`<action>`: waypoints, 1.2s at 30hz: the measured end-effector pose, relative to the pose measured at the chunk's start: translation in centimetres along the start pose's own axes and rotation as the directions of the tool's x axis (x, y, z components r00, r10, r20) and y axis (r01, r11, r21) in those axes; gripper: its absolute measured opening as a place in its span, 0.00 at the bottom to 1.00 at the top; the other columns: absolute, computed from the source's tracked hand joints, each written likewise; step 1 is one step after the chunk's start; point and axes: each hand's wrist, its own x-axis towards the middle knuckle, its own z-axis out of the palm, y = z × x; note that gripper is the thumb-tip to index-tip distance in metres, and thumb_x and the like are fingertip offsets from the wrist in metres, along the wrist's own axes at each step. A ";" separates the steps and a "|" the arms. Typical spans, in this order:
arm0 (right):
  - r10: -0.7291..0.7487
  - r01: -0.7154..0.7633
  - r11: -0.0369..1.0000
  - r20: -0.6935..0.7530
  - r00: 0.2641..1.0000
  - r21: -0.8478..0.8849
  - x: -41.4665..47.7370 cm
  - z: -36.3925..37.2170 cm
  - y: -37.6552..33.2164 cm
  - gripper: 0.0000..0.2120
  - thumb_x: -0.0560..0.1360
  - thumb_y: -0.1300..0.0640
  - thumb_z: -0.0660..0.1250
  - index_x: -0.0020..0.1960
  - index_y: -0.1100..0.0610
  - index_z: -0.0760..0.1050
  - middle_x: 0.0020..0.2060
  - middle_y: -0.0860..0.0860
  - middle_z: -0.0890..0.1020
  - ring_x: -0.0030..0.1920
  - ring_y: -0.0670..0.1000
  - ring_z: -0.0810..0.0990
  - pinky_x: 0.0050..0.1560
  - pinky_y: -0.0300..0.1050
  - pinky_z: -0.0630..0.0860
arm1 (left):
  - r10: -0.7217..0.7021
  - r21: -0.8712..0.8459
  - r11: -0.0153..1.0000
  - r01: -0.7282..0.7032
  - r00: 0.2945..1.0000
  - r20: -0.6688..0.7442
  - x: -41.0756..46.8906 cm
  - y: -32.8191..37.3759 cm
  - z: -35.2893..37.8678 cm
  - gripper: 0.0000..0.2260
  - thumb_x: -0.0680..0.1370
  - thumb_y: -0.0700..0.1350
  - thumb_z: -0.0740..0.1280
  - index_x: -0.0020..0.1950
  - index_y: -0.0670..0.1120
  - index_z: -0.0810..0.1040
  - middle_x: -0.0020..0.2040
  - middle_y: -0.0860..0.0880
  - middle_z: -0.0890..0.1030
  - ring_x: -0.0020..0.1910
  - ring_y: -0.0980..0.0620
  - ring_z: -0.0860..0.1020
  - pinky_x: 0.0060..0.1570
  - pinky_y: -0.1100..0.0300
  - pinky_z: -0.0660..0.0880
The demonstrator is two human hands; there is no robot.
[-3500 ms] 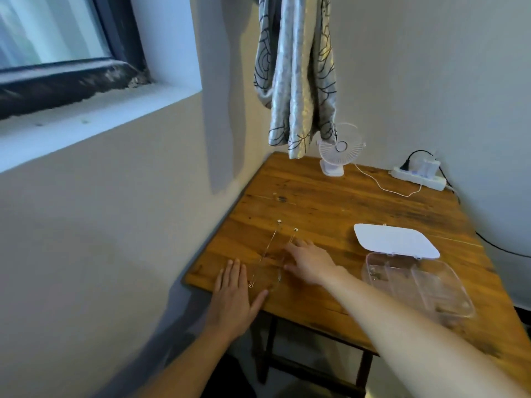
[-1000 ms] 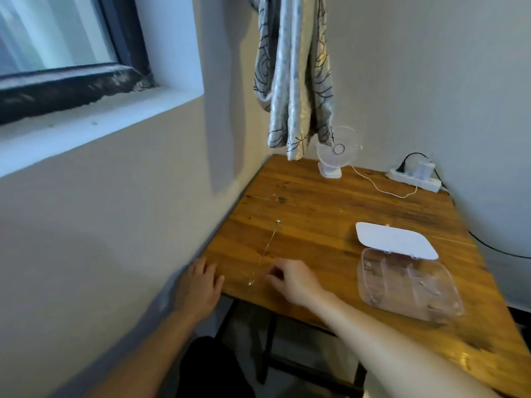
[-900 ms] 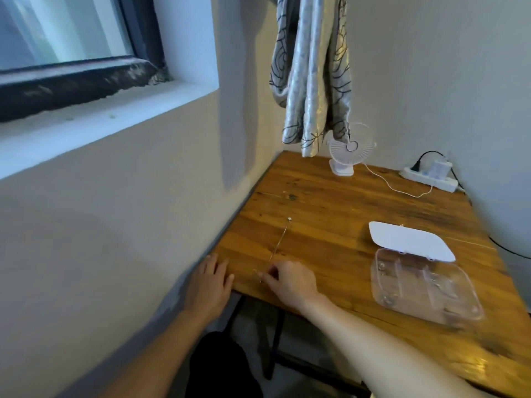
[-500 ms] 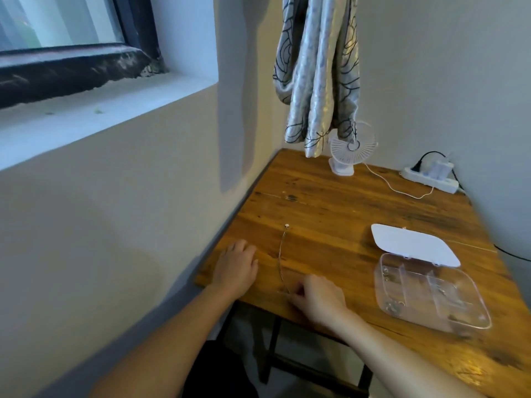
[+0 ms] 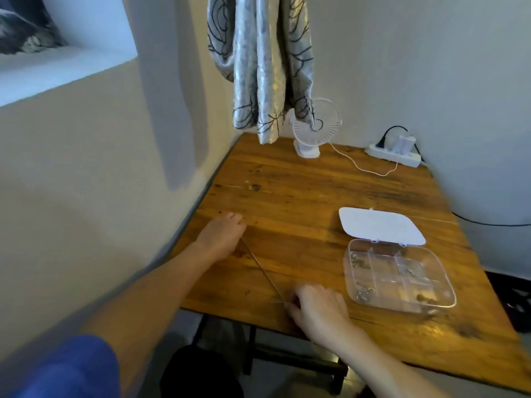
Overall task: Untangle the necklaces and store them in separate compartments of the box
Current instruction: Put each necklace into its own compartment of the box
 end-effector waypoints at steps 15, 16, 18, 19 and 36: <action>0.259 -0.107 0.747 -0.139 0.956 0.656 -4.9 -5.2 6.3 0.06 0.71 0.62 0.72 0.36 0.57 0.78 0.32 0.53 0.83 0.35 0.51 0.81 0.37 0.44 0.80 | -0.476 -0.758 0.517 0.398 0.869 0.132 -1.8 7.0 -3.8 0.03 0.77 0.44 0.66 0.44 0.47 0.74 0.41 0.48 0.78 0.39 0.52 0.77 0.36 0.60 0.73; 0.279 -0.098 0.736 -0.168 0.945 0.670 -5.4 -5.8 7.2 0.06 0.70 0.64 0.72 0.37 0.57 0.79 0.32 0.54 0.82 0.35 0.51 0.81 0.35 0.42 0.79 | -0.513 -0.826 0.389 0.408 0.841 0.173 -1.3 8.0 -4.6 0.02 0.77 0.43 0.66 0.44 0.46 0.76 0.42 0.46 0.80 0.40 0.50 0.78 0.37 0.57 0.75; 0.328 -0.094 0.705 -0.206 0.922 0.703 -6.3 -7.1 9.0 0.06 0.70 0.65 0.73 0.39 0.57 0.79 0.34 0.54 0.82 0.35 0.52 0.81 0.31 0.38 0.77 | -0.509 -0.927 0.078 0.368 0.814 0.280 -0.1 10.3 -6.4 0.04 0.77 0.41 0.64 0.46 0.42 0.77 0.44 0.42 0.82 0.44 0.46 0.81 0.46 0.49 0.80; 0.354 -0.094 0.689 -0.220 0.909 0.719 -6.8 -7.8 10.0 0.06 0.70 0.66 0.73 0.41 0.57 0.79 0.34 0.55 0.82 0.35 0.52 0.81 0.30 0.37 0.76 | -0.475 -0.937 -0.066 0.344 0.815 0.333 0.6 11.6 -7.4 0.05 0.78 0.40 0.62 0.47 0.40 0.77 0.44 0.41 0.83 0.45 0.44 0.82 0.48 0.48 0.80; 0.512 -0.383 0.829 -0.279 0.812 0.407 -15.0 -8.1 25.7 0.04 0.73 0.50 0.70 0.44 0.48 0.82 0.39 0.44 0.82 0.43 0.46 0.80 0.43 0.43 0.76 | -0.031 -0.882 0.437 0.176 0.983 0.181 17.3 31.9 -14.0 0.11 0.74 0.26 0.63 0.47 0.38 0.80 0.44 0.41 0.80 0.42 0.47 0.79 0.35 0.63 0.77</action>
